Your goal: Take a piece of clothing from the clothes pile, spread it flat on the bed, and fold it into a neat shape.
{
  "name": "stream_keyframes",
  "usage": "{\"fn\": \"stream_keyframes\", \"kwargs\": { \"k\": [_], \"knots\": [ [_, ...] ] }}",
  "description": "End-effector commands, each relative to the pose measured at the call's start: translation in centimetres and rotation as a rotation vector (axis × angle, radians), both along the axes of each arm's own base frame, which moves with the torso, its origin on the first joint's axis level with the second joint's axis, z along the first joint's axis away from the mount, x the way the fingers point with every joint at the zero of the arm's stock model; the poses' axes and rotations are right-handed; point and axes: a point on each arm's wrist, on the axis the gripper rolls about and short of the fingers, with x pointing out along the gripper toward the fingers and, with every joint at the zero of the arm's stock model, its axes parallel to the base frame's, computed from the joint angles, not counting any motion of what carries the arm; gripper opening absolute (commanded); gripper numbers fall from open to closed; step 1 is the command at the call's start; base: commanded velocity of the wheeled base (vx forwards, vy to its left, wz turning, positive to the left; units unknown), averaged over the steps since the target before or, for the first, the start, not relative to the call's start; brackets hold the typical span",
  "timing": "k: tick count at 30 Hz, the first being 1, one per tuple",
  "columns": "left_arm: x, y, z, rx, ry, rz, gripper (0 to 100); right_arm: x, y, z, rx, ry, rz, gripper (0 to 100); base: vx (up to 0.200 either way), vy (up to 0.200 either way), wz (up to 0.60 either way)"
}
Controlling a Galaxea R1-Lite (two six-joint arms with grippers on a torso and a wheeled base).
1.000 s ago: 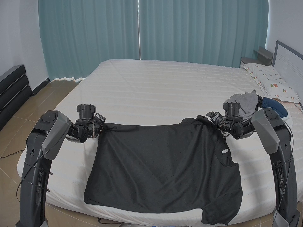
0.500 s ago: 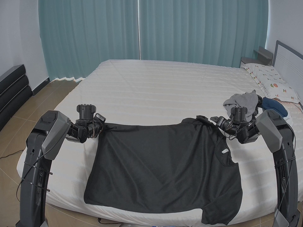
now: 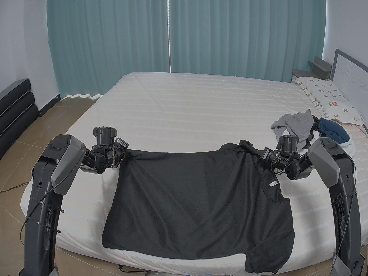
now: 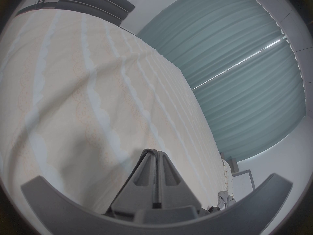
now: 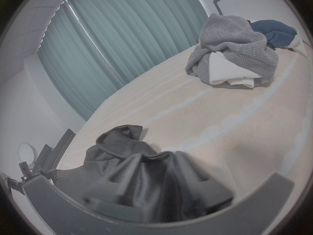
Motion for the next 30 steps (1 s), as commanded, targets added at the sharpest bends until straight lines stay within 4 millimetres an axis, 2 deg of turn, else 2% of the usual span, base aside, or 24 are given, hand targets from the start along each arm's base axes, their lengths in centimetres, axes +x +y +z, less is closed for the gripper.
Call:
{"fn": "stream_keyframes", "kwargs": {
  "k": [1, 11, 18, 23, 30],
  "knots": [
    [0.1, -0.1, 0.0, 0.012, -0.009, 0.023, 0, 0.1, -0.1, 0.4, 0.001, -0.025, -0.002, 0, 0.000, 0.000, 0.00],
    [1.2, 0.2, -0.1, 0.062, -0.053, 0.088, 0, 1.5, -0.8, 2.9, -0.007, -0.130, -0.070, 0, 0.000, 0.000, 0.00],
    [1.4, 0.2, 0.5, 0.050, -0.149, 0.101, 0, 2.6, -1.2, 4.6, -0.013, -0.208, -0.129, 0, 0.000, 0.000, 0.00],
    [1.4, 0.2, 0.4, 0.052, -0.146, 0.100, 0, 3.2, -1.3, 4.3, -0.020, -0.230, -0.155, 0, 0.000, 0.000, 0.00],
    [1.4, 0.2, -0.4, 0.059, -0.127, 0.093, 0, 3.4, -0.7, 2.4, -0.026, -0.206, -0.149, 0, 0.000, 0.000, 0.00]
  ]
}}
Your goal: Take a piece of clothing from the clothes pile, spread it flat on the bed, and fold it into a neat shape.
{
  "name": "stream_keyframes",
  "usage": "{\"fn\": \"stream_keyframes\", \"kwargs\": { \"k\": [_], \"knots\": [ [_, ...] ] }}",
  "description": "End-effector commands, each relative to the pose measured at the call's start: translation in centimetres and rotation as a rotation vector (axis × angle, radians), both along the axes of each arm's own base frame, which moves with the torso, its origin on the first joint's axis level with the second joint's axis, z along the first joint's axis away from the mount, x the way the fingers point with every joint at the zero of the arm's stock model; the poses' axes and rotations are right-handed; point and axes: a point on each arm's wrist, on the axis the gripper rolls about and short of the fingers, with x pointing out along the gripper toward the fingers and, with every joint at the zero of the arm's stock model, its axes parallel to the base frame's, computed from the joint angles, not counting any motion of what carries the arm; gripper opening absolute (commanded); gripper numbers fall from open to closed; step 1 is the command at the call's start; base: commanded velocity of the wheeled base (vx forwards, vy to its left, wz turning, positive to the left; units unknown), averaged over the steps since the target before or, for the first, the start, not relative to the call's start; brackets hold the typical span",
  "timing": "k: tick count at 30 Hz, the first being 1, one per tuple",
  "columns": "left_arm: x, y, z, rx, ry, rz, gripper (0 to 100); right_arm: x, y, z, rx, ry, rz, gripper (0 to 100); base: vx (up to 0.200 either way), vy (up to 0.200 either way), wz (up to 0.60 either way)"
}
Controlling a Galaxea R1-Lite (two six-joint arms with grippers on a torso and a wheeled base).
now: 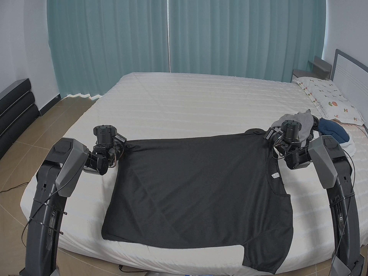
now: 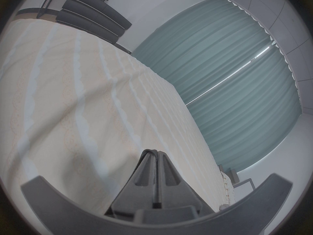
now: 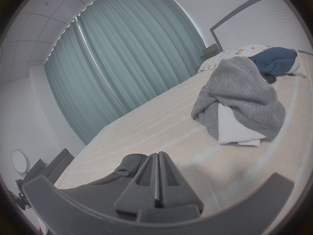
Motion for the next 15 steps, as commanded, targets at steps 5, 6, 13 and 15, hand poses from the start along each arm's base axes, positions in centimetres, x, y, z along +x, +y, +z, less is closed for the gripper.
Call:
{"fn": "stream_keyframes", "kwargs": {
  "k": [5, 6, 13, 15],
  "knots": [
    [0.0, -0.2, -0.4, 0.001, 0.014, -0.006, 0, 0.0, 0.5, -2.6, -0.008, 0.044, 0.008, 0, 0.000, 0.000, 0.00],
    [0.0, -0.2, -0.5, 0.001, 0.015, -0.008, 0, 0.0, 0.4, -2.7, -0.008, 0.047, 0.006, 0, 0.000, 0.000, 0.00],
    [-0.2, -0.5, -0.7, 0.014, 0.023, -0.019, 100, -0.1, 0.7, -4.3, -0.009, 0.076, 0.011, 100, 0.000, 0.000, 0.00],
    [-0.2, -0.5, -0.7, 0.015, 0.025, -0.019, 100, -0.2, 0.8, -4.4, -0.008, 0.081, 0.012, 100, 0.000, 0.000, 0.00]
  ]
}}
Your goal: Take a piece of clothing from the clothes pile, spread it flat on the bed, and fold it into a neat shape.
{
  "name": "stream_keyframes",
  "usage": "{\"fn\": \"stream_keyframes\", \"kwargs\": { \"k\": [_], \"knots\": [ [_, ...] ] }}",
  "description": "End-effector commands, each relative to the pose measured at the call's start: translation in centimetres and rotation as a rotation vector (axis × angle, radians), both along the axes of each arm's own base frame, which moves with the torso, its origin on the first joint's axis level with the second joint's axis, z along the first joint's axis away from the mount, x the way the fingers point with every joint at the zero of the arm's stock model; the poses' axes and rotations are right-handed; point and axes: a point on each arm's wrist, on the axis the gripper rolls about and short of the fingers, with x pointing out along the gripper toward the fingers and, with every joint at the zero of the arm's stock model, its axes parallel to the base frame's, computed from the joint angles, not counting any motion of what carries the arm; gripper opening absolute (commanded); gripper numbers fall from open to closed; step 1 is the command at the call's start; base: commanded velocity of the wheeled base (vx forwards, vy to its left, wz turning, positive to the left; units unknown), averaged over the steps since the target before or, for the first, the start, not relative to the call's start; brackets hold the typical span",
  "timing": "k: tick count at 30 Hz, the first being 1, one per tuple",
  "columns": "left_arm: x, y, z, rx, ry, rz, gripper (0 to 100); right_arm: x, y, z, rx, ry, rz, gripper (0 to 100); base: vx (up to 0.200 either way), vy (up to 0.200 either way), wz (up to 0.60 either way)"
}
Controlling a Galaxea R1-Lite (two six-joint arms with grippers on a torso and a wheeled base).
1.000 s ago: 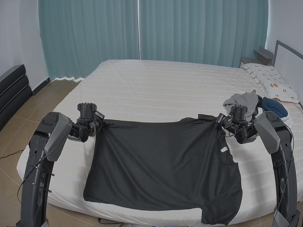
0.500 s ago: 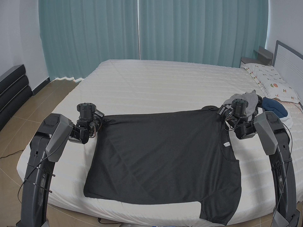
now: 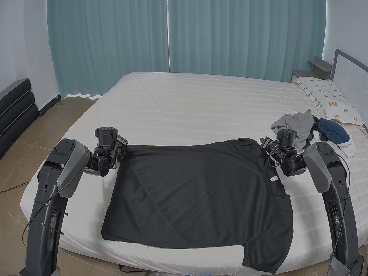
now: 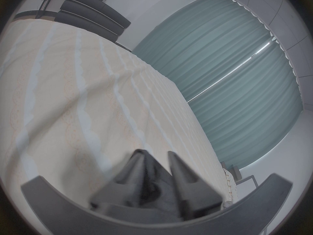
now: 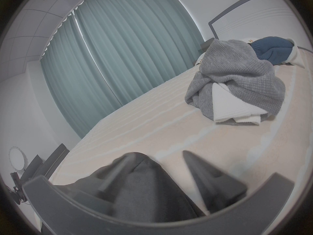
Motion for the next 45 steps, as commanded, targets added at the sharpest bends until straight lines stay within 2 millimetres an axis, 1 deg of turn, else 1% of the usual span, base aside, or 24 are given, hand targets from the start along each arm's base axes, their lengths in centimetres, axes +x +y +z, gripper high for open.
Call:
{"fn": "stream_keyframes", "kwargs": {
  "k": [1, 5, 7, 10, 12, 14, 15, 16, 18, 19, 20, 21, 24, 25, 26, 27, 28, 29, 30, 34, 37, 38, 40, 45],
  "knots": [
    [0.0, 0.0, -0.1, 0.000, 0.004, 0.000, 100, -0.1, 0.2, -0.8, 0.002, 0.018, 0.003, 100, 0.000, 0.000, 0.00],
    [-0.2, 0.0, -0.2, 0.003, 0.010, 0.002, 100, -0.4, 0.0, 0.2, 0.008, 0.015, -0.001, 100, 0.000, 0.000, 0.00],
    [-0.8, 0.5, -0.3, 0.005, 0.031, 0.011, 100, -1.2, -0.3, 1.5, 0.032, 0.022, -0.011, 100, 0.000, 0.000, 0.00],
    [-1.7, 1.7, 2.3, -0.001, 0.022, 0.033, 100, -2.5, -0.5, 3.2, 0.100, 0.015, -0.031, 100, 0.000, 0.000, 0.00],
    [-2.3, 1.9, 3.2, -0.004, 0.025, 0.037, 100, -3.2, -0.5, 3.9, 0.126, 0.016, -0.037, 100, 0.000, 0.000, 0.00],
    [-4.0, 2.4, 5.0, -0.005, 0.039, 0.045, 100, -4.9, -0.5, 5.3, 0.165, 0.033, -0.049, 100, 0.000, 0.000, 0.00],
    [-4.4, 2.5, 5.3, -0.008, 0.043, 0.047, 100, -5.2, -0.5, 5.6, 0.172, 0.038, -0.051, 100, 0.000, 0.000, 0.00],
    [-5.8, 2.9, 6.6, -0.024, 0.054, 0.051, 100, -6.8, -0.6, 6.9, 0.214, 0.059, -0.063, 100, 0.000, 0.000, 0.00],
    [-7.1, 2.9, 7.9, -0.054, 0.056, 0.049, 100, -8.4, -0.6, 7.8, 0.274, 0.081, -0.078, 100, 0.000, 0.000, 0.00],
    [-8.3, 2.8, 8.8, -0.083, 0.062, 0.041, 100, -10.0, -0.5, 8.1, 0.334, 0.117, -0.092, 100, 0.000, 0.000, 0.00],
    [-8.8, 2.8, 9.1, -0.092, 0.067, 0.035, 100, -10.6, -0.6, 8.2, 0.355, 0.131, -0.100, 100, 0.000, 0.000, 0.00],
    [-10.1, 2.7, 9.9, -0.107, 0.075, 0.014, 100, -12.0, -0.5, 8.1, 0.394, 0.167, -0.112, 100, 0.000, 0.000, 0.00],
    [-12.9, 2.5, 11.1, -0.131, 0.102, -0.040, 100, -15.2, -0.5, 8.0, 0.430, 0.241, -0.133, 100, 0.000, 0.000, 0.00],
    [-13.5, 2.5, 11.2, -0.135, 0.112, -0.051, 100, -15.7, -0.5, 8.1, 0.432, 0.247, -0.133, 100, 0.000, 0.000, 0.00],
    [-15.4, 2.3, 11.3, -0.150, 0.144, -0.087, 100, -17.7, -0.6, 8.4, 0.445, 0.274, -0.120, 100, 0.000, 0.000, 0.00],
    [-16.5, 2.1, 11.3, -0.161, 0.164, -0.108, 100, -18.8, -0.4, 8.7, 0.452, 0.283, -0.103, 100, 0.000, 0.000, 0.00],
    [-16.5, 2.1, 11.3, -0.161, 0.164, -0.108, 100, -18.8, -0.4, 8.7, 0.452, 0.283, -0.103, 100, 0.000, 0.000, 0.00],
    [-18.1, 1.5, 11.3, -0.171, 0.191, -0.145, 100, -20.7, -0.3, 9.0, 0.464, 0.299, -0.081, 100, 0.000, 0.000, 0.00],
    [-20.2, 0.9, 11.0, -0.176, 0.232, -0.178, 100, -23.2, -0.2, 9.1, 0.473, 0.323, -0.041, 100, 0.000, 0.000, 0.00],
    [-23.7, -0.2, 10.4, -0.184, 0.284, -0.211, 100, -27.4, 0.2, 9.0, 0.482, 0.359, 0.016, 100, 0.000, 0.000, 0.00],
    [-25.9, -0.1, 10.5, -0.193, 0.283, -0.216, 100, -29.3, 0.1, 9.1, 0.483, 0.373, 0.020, 100, 0.000, 0.000, 0.00],
    [-25.9, -0.1, 10.5, -0.193, 0.283, -0.216, 100, -29.3, 0.1, 9.1, 0.483, 0.373, 0.020, 100, 0.000, 0.000, 0.00],
    [-27.7, -0.1, 9.7, -0.207, 0.314, -0.230, 100, -30.8, 0.6, 8.7, 0.494, 0.419, 0.050, 100, 0.000, 0.000, 0.00],
    [-29.6, -0.2, 8.0, -0.262, 0.384, -0.281, 100, -31.5, 0.9, 8.2, 0.500, 0.463, 0.086, 100, -0.200, 0.000, 0.00]
  ]
}}
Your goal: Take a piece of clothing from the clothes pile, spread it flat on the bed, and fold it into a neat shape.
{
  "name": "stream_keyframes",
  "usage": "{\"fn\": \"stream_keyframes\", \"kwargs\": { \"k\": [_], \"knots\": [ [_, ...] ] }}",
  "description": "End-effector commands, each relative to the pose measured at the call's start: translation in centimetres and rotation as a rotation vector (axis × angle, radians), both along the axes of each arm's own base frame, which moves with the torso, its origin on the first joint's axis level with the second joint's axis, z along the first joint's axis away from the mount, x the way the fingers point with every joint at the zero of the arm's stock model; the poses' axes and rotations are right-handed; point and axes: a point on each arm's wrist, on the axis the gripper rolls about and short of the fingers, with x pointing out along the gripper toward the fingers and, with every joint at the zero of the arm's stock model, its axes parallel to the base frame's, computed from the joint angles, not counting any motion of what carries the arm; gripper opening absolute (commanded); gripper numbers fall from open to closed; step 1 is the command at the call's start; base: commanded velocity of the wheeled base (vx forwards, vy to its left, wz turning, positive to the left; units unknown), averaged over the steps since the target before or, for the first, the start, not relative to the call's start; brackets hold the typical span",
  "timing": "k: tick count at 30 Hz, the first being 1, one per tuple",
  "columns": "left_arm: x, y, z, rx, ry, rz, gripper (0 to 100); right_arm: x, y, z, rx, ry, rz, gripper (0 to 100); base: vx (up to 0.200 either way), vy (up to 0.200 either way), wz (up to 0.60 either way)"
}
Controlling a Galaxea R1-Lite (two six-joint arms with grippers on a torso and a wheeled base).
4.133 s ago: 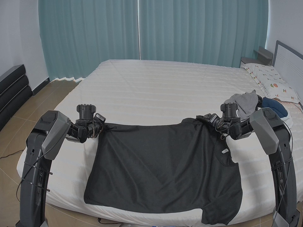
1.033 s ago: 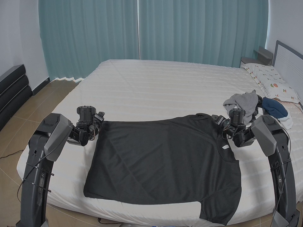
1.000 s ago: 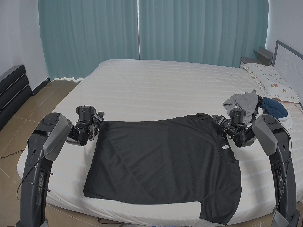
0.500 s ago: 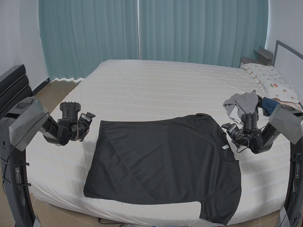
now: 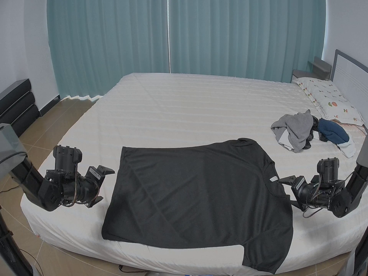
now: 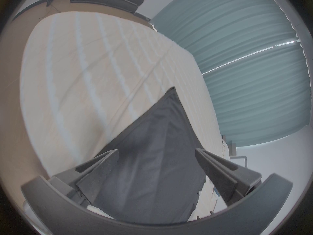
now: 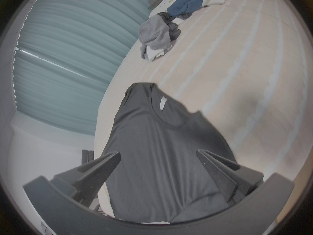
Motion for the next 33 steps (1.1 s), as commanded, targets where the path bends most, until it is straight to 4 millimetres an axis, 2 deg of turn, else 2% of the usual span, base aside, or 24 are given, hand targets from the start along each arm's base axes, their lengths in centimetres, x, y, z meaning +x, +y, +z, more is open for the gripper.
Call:
{"fn": "stream_keyframes", "kwargs": {
  "k": [1, 7, 11, 20, 29, 33],
  "knots": [
    [-4.0, -0.4, 0.0, -0.081, 0.015, -0.077, 100, -3.0, 0.6, 1.0, 0.035, -0.006, 0.065, 100, -0.200, 0.000, 0.00],
    [-4.1, -0.5, -1.4, -0.086, 0.051, -0.091, 100, -3.3, 0.7, 0.8, 0.031, 0.006, 0.069, 100, -0.200, 0.000, 0.00],
    [-4.2, -0.4, -1.7, -0.084, 0.063, -0.090, 100, -3.3, 0.7, 0.7, 0.028, 0.009, 0.072, 100, -0.200, 0.000, 0.00],
    [-4.0, -0.4, -1.7, -0.089, 0.060, -0.087, 100, -3.5, 0.7, 0.6, 0.026, 0.017, 0.076, 100, 0.000, 0.000, 0.00],
    [-3.8, -0.6, -1.8, -0.095, 0.062, -0.086, 100, -3.6, 0.8, 0.6, 0.024, 0.019, 0.080, 100, 0.000, -0.200, 0.00],
    [-3.0, -0.7, -2.2, -0.084, 0.065, -0.083, 100, -3.6, 0.9, 0.6, 0.022, 0.019, 0.082, 100, 0.000, -0.150, 0.00]
  ]
}}
